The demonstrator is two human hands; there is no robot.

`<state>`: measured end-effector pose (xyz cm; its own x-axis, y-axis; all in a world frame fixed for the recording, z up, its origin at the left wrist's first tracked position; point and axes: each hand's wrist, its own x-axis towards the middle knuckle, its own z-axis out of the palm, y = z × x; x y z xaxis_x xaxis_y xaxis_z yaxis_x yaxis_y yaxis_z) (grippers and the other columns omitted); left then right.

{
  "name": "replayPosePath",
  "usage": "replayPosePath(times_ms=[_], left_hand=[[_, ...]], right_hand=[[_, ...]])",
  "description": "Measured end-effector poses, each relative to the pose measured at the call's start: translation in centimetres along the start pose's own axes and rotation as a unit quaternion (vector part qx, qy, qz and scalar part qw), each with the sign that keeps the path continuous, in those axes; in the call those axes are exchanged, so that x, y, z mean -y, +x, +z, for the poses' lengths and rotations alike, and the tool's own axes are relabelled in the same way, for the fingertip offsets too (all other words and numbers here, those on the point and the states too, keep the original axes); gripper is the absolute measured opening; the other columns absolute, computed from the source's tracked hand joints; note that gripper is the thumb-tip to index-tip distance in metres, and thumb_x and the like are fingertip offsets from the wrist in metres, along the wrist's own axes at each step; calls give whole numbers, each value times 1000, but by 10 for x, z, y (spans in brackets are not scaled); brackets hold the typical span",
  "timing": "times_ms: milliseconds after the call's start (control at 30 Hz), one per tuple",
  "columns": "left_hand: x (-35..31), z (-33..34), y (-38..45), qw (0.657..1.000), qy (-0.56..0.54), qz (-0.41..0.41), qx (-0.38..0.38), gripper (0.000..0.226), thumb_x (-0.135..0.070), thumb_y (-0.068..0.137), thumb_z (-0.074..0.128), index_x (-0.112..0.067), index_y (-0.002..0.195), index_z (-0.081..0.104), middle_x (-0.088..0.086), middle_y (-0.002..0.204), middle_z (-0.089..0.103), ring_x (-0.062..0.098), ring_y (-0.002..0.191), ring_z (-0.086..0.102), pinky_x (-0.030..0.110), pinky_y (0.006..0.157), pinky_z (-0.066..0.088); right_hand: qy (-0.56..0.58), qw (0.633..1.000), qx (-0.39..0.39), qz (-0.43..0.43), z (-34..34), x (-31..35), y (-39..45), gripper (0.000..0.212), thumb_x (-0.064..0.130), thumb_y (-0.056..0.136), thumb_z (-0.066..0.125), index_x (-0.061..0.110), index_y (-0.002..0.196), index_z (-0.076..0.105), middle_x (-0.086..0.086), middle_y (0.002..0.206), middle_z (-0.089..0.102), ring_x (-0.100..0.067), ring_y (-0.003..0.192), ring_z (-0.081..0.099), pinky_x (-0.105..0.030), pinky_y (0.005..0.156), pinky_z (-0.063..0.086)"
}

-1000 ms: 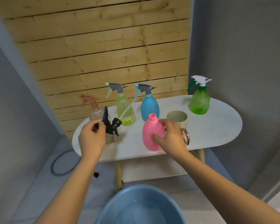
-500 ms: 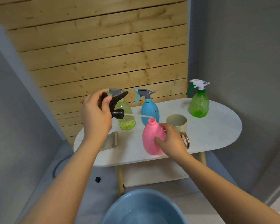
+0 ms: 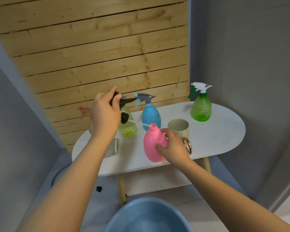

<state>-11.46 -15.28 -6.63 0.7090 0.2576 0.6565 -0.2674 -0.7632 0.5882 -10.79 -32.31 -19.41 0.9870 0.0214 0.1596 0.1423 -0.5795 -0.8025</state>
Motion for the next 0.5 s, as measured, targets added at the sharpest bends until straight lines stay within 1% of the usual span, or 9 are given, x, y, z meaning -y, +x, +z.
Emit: replayPosePath(times_ms=[67, 100, 200, 267, 300, 367, 467, 500], left_hand=[[-12, 13, 9, 999, 10, 2, 36, 36, -19, 98, 47, -12, 133, 54, 12, 111, 52, 22, 99, 52, 14, 79, 30], [-17, 21, 13, 998, 18, 3, 64, 37, -19, 98, 47, -11, 134, 52, 14, 116, 52, 24, 104, 52, 13, 79, 28], [-27, 51, 17, 985, 43, -6, 166, 39, -19, 100, 44, -14, 138, 48, 14, 127, 48, 26, 117, 48, 15, 87, 29], [-25, 71, 14, 968, 60, 4, 242, 40, -16, 100, 43, -15, 139, 46, 16, 131, 48, 26, 118, 48, 14, 82, 29], [-22, 79, 11, 958, 65, 11, 280, 42, -14, 99, 44, -16, 141, 44, 17, 132, 48, 27, 119, 48, 15, 83, 31], [-14, 88, 6, 939, 63, 10, 337, 49, -14, 98, 45, -23, 145, 36, 17, 134, 45, 29, 124, 43, 22, 94, 32], [-9, 88, 5, 917, 49, 2, 395, 63, -11, 96, 49, -34, 149, 22, 17, 144, 33, 30, 138, 27, 29, 111, 23], [-9, 86, 6, 908, 49, 7, 416, 68, -10, 96, 50, -36, 150, 17, 16, 150, 27, 28, 142, 19, 29, 113, 19]], right_hand=[[10, 1000, -4, 2, 1, -1, 2, 53, 27, 80, 64, 23, 129, 44, -1, 122, 53, -20, 108, 53, -36, 84, 49], [16, 1000, -4, 4, 2, -1, 2, 55, 28, 79, 66, 23, 129, 44, -1, 122, 53, -20, 108, 53, -37, 85, 50], [35, 999, -3, 10, 3, -1, 4, 55, 28, 77, 70, 23, 126, 45, 0, 118, 54, -19, 106, 53, -37, 85, 50], [48, 999, -7, 10, 4, -2, 6, 55, 26, 76, 71, 23, 125, 46, 1, 116, 53, -18, 106, 52, -36, 84, 49], [53, 999, -8, 10, 4, -2, 7, 55, 26, 76, 71, 23, 125, 46, 1, 115, 52, -18, 106, 52, -34, 85, 49], [57, 998, -8, 10, 5, -4, 8, 55, 26, 76, 71, 23, 125, 46, 2, 116, 52, -17, 107, 51, -33, 86, 47], [60, 998, -6, 16, 5, -7, 11, 57, 30, 75, 72, 24, 125, 45, 3, 117, 52, -17, 107, 51, -34, 86, 48], [60, 998, -5, 19, 5, -8, 11, 59, 32, 74, 73, 25, 125, 45, 3, 117, 52, -16, 107, 51, -34, 86, 49]])
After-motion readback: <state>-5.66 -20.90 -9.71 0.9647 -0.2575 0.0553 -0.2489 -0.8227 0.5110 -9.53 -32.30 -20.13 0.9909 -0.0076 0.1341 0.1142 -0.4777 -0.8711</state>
